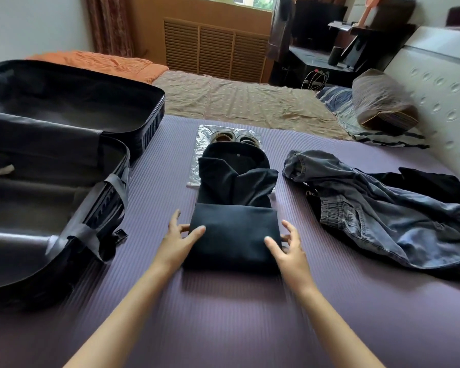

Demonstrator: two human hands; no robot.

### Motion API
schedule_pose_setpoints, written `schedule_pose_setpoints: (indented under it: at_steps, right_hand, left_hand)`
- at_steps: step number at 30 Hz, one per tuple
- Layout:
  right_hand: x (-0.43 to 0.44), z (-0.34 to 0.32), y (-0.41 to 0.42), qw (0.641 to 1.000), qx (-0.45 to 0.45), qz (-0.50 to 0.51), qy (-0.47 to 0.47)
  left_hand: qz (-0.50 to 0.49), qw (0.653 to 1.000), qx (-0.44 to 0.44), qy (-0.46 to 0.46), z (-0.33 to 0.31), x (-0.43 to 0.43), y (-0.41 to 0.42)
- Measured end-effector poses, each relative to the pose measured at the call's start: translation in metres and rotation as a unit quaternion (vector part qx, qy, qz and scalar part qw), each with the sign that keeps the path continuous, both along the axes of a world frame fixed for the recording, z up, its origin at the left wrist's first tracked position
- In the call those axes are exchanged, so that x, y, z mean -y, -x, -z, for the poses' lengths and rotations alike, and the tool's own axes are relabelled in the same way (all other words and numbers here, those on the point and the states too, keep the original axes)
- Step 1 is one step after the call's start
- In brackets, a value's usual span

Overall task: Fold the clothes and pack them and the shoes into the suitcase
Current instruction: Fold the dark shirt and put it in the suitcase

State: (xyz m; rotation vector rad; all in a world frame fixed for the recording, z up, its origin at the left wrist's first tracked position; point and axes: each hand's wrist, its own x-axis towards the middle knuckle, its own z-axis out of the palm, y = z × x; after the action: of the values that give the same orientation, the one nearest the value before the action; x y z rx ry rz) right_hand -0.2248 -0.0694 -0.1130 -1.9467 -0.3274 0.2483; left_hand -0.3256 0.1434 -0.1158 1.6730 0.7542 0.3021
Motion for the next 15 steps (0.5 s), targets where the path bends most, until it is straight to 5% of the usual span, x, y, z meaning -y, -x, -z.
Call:
schedule_pose_setpoints:
  at_steps: [4,15]
  right_hand:
    - [0.013,0.006,0.020,1.000,0.010,0.012,-0.016]
    - [0.056,0.002,0.098,0.999,0.025,0.002,0.025]
  left_hand:
    - [0.008,0.991,0.003,-0.137,0.002,0.017,0.016]
    - [0.001,0.991,-0.004,-0.136,0.000,0.068,0.106]
